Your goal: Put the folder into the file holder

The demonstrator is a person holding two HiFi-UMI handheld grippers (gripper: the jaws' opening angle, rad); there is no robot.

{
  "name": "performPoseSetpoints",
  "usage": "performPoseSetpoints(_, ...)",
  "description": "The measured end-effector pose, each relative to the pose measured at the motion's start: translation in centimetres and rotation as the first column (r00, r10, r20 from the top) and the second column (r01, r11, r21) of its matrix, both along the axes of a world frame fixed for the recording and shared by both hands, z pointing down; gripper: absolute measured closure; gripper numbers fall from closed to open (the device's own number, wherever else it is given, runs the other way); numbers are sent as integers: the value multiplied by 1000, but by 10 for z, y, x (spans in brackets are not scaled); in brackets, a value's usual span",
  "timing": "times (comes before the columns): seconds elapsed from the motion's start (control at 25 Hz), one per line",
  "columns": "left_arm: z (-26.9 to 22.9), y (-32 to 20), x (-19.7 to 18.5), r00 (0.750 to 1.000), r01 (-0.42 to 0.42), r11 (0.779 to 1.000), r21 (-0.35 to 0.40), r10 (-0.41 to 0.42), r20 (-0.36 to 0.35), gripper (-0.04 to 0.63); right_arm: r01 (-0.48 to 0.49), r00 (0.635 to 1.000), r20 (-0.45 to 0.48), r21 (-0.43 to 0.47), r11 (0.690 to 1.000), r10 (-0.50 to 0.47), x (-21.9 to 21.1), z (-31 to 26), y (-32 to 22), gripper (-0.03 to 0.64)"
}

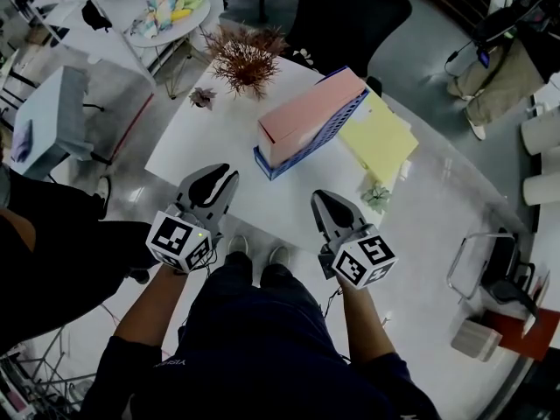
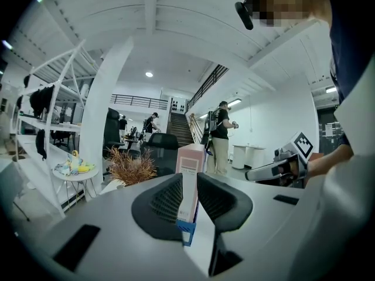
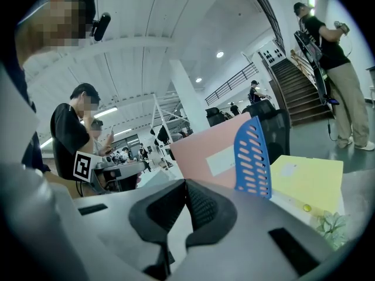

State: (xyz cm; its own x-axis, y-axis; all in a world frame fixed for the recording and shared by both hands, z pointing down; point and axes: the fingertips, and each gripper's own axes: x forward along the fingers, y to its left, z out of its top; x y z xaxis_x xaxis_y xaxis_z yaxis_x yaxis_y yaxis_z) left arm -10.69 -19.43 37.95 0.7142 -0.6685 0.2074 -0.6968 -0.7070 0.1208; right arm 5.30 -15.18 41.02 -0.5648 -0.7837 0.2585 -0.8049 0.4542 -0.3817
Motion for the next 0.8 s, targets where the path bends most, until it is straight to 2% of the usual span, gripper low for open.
performPoseSetpoints(0.48,-13,2,9,1000,-12,1000,24,12,7,545,21,1000,-14,34,999,-21,1,-14,-3,612)
performPoseSetpoints(0.8,-15,1,20,1000,-31,999,13,31,6,558,36,999,-12,43,998,-36,4,-19,-8,612)
